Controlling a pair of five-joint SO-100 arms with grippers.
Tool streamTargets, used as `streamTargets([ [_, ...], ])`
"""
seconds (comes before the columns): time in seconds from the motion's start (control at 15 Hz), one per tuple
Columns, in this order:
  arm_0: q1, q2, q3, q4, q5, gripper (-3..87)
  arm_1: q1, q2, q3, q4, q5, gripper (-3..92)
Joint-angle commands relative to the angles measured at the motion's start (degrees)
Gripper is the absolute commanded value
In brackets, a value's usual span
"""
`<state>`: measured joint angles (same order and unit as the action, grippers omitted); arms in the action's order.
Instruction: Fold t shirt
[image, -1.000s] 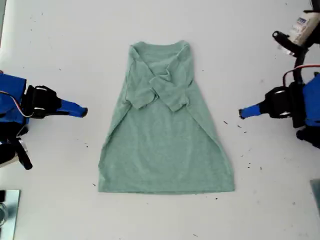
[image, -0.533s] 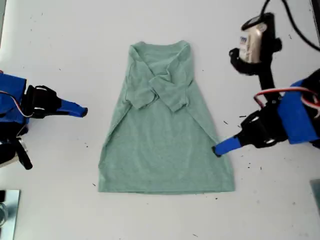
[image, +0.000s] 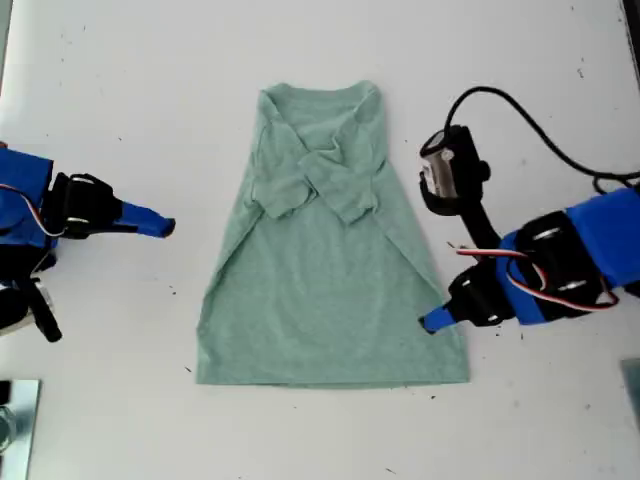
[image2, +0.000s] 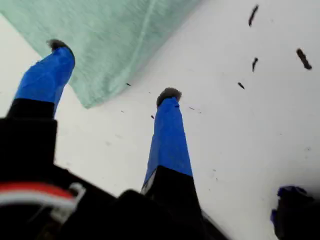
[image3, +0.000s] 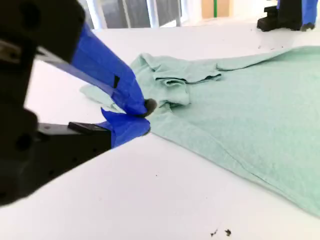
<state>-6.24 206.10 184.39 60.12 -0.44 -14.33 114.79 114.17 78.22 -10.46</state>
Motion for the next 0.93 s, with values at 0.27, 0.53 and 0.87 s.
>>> streamTargets([
  [0.27, 1.1, 0.4, 0.8, -0.2, 0.5, 1.0, -3.3, 1.9, 27.4, -31.9, 4.9, -1.3],
  [0.53, 1.3, 0.4, 0.9, -0.3, 0.5, 0.7, -2.6, 6.6, 14.7, -10.7, 2.8, -1.3],
  [0.87, 1.8, 0.4, 0.9, -0.3, 0.3, 0.5, 1.5, -7.8, -25.9, 13.4, -4.5, -1.3],
])
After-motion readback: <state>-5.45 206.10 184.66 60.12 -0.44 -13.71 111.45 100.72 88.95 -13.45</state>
